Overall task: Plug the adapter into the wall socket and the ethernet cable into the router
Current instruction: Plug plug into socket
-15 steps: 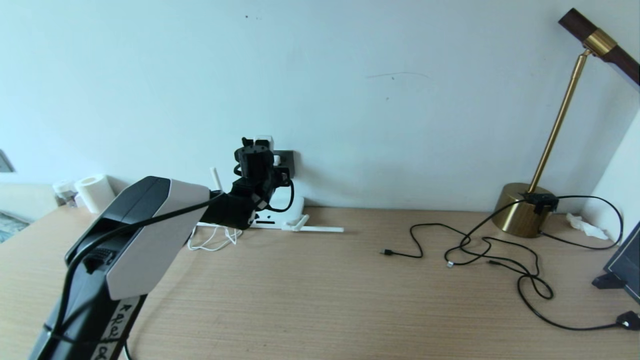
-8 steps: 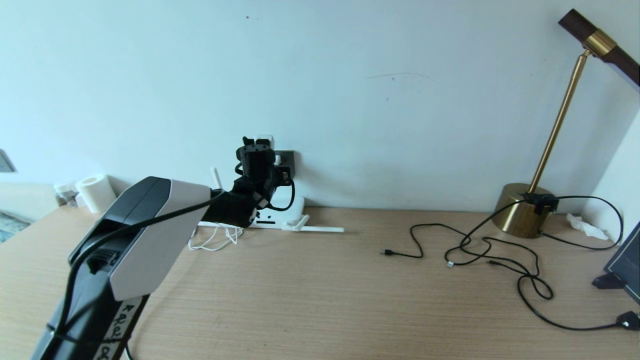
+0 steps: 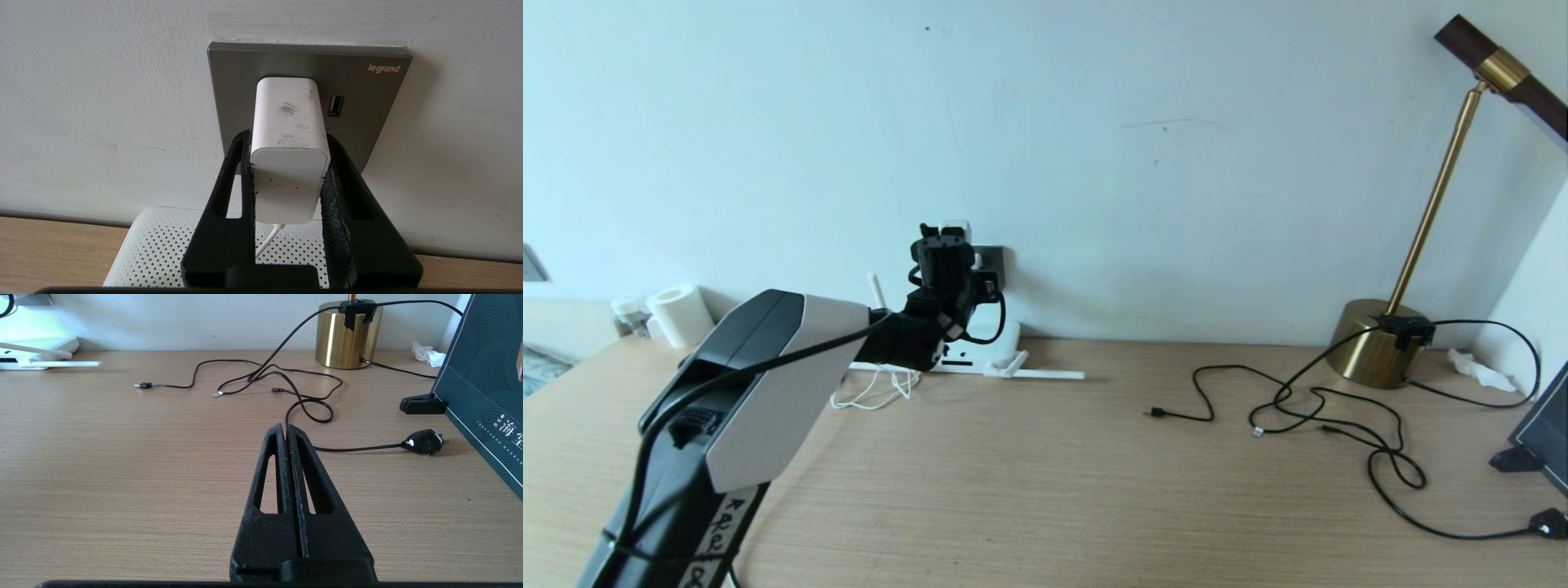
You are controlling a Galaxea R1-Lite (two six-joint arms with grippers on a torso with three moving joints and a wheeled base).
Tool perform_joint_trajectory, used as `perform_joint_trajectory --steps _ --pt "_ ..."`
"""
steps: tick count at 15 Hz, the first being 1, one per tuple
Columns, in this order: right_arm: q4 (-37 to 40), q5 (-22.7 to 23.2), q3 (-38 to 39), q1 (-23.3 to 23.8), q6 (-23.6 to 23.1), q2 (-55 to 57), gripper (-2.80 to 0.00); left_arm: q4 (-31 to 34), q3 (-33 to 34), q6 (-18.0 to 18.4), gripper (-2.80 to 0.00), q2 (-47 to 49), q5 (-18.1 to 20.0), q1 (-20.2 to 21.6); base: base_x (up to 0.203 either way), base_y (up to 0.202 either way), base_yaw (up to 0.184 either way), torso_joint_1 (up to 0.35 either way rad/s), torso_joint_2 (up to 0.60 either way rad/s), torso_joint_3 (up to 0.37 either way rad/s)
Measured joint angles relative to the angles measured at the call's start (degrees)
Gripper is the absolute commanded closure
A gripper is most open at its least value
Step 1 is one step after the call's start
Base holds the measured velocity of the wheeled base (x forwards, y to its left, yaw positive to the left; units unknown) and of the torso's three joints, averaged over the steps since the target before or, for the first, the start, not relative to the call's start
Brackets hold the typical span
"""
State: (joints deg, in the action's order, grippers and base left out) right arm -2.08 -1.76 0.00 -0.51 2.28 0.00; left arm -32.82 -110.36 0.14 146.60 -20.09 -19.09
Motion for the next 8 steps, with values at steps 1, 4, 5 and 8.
perform_joint_trajectory --steps 1,4,5,8 --pt "0.0 0.0 0.0 0.0 -0.02 0.0 0.0 0.08 -0.02 -0.11 0.0 0.0 0.0 0.02 0.0 0.0 0.0 0.0 0.0 0.0" --pt "0.0 0.0 0.0 0.0 0.0 0.0 0.0 0.11 -0.02 -0.14 0.0 0.0 0.0 0.02 0.0 0.0 0.0 0.0 0.0 0.0" --pt "0.0 0.0 0.0 0.0 0.0 0.0 0.0 0.14 -0.02 -0.14 0.0 0.0 0.0 0.02 0.0 0.0 0.0 0.0 0.0 0.0" --pt "0.0 0.0 0.0 0.0 0.0 0.0 0.0 0.14 -0.02 -0.14 0.0 0.01 0.0 0.11 0.0 0.0 0.0 0.0 0.0 0.0"
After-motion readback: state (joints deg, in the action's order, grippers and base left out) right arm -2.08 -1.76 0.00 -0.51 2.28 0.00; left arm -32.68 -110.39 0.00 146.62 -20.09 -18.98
